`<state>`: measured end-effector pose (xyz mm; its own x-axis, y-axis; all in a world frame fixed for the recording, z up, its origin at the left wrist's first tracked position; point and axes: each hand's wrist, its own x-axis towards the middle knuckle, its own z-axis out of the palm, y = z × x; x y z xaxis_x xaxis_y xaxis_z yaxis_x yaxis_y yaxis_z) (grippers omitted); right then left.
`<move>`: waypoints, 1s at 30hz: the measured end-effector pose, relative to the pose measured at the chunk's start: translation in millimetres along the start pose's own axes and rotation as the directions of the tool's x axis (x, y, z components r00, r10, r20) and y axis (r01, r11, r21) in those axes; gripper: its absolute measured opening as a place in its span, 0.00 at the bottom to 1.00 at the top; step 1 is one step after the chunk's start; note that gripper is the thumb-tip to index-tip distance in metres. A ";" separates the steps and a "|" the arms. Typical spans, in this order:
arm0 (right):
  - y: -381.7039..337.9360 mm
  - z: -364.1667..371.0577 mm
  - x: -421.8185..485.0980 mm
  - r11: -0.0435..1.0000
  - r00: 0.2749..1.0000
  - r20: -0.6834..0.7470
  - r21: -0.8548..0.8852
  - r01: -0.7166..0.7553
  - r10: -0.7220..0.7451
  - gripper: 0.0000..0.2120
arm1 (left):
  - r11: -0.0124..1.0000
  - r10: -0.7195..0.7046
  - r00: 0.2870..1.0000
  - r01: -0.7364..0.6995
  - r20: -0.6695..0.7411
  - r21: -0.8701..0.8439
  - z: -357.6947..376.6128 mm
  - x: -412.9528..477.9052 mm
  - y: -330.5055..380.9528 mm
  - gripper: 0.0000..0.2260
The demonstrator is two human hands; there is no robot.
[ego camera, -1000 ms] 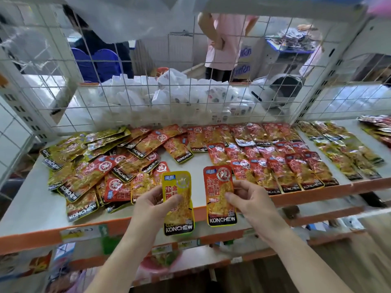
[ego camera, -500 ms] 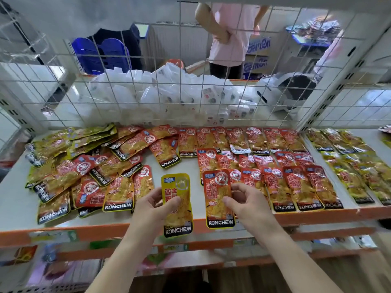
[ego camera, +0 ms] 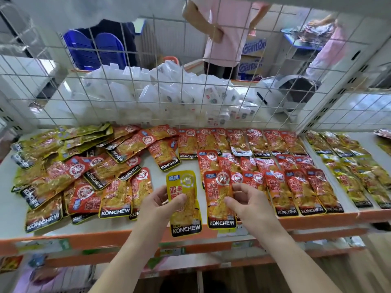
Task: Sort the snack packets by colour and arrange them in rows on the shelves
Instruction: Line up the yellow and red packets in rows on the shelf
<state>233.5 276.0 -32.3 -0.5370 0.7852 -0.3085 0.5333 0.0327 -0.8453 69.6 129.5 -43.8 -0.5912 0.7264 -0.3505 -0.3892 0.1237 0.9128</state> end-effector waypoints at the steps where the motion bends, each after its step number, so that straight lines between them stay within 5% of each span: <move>1: -0.8 -1.2 0.2 1.000 1.000 -0.002 -0.001 0.006 -0.006 0.14 | 1.000 -0.004 1.000 0.004 0.002 -0.018 0.7 -0.8 -1.4 0.11; 8: -8.5 -6.4 11.9 0.994 0.994 -0.031 -0.053 0.100 -0.102 0.09 | 0.997 -0.014 0.998 0.010 -0.062 -0.072 10.0 2.1 -2.5 0.09; 13: -6.3 -1.4 18.7 0.948 0.976 -0.035 -0.249 0.199 -0.214 0.08 | 0.997 0.004 0.994 -0.013 -0.110 -0.079 18.4 2.3 0.0 0.09; 18: 3.6 4.4 15.9 0.904 0.957 -0.041 -0.342 0.258 -0.288 0.19 | 0.999 0.012 0.997 -0.016 -0.070 -0.051 22.9 -1.3 -3.0 0.17; 30: 8.7 2.5 14.3 0.828 0.941 -0.020 -0.483 0.286 -0.337 0.12 | 1.000 0.003 0.999 -0.004 -0.035 -0.029 32.0 1.6 -8.4 0.19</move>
<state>228.8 285.9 -45.2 -0.6718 0.7407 0.0033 0.6039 0.5503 -0.5767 94.5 151.3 -45.4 -0.6167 0.7025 -0.3552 -0.4076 0.1010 0.9075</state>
